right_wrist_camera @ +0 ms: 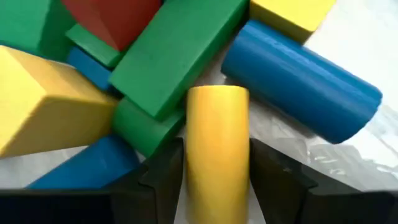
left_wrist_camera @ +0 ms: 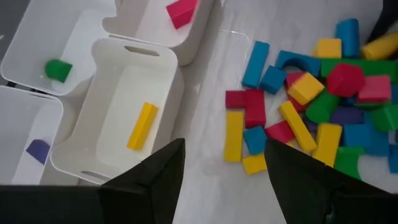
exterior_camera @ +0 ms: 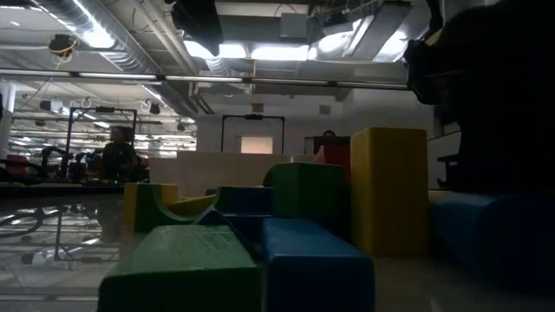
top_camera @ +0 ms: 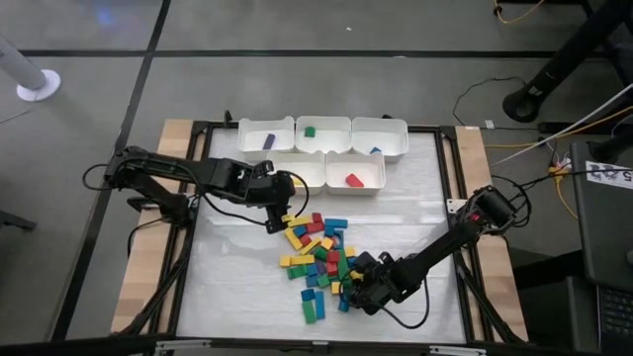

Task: Sort blocks
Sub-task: Put the yellow block into the bottom left bin

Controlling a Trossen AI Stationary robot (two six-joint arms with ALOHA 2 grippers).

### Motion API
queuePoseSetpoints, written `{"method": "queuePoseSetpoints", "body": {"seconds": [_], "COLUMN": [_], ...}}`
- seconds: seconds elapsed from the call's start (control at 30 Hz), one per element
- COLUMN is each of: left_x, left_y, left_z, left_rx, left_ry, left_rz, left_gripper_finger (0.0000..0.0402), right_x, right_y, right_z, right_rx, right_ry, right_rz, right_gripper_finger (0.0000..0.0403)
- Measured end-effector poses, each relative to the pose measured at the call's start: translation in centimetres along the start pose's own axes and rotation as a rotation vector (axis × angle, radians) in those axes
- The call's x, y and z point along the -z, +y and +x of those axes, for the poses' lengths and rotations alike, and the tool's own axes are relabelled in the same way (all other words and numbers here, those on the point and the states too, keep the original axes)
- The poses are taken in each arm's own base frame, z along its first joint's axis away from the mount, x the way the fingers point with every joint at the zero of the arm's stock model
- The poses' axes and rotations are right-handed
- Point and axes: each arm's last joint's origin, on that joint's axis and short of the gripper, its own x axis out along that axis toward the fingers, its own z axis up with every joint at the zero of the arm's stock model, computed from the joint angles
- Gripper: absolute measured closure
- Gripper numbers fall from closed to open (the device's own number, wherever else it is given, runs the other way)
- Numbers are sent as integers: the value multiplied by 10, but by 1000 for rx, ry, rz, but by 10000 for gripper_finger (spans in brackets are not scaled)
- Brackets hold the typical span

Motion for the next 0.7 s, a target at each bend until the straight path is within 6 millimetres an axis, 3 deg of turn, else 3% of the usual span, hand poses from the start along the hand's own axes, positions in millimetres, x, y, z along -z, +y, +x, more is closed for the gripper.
{"method": "queuePoseSetpoints", "body": {"seconds": [0.2,0.4,0.57,0.7], "left_x": [16,38,67,98], "left_y": [-24,-49,-57,-61], "left_z": [-17,-37,-43,-26], "left_rx": [28,-133,-252,-271], "left_ry": [16,-75,-128,-134], "left_rz": [82,115,88,61], "left_gripper_finger": [192,192,192,192], "right_x": [0,-2,-10,-19], "right_y": [-1,-1,-1,-6], "right_z": [-1,-6,-31,-58], "right_rx": [7,-4,-56,-80], "right_ry": [-11,5,8,-9], "right_rz": [-10,-61,-93,-118], "right_gripper_finger": [270,271,270,267]}}
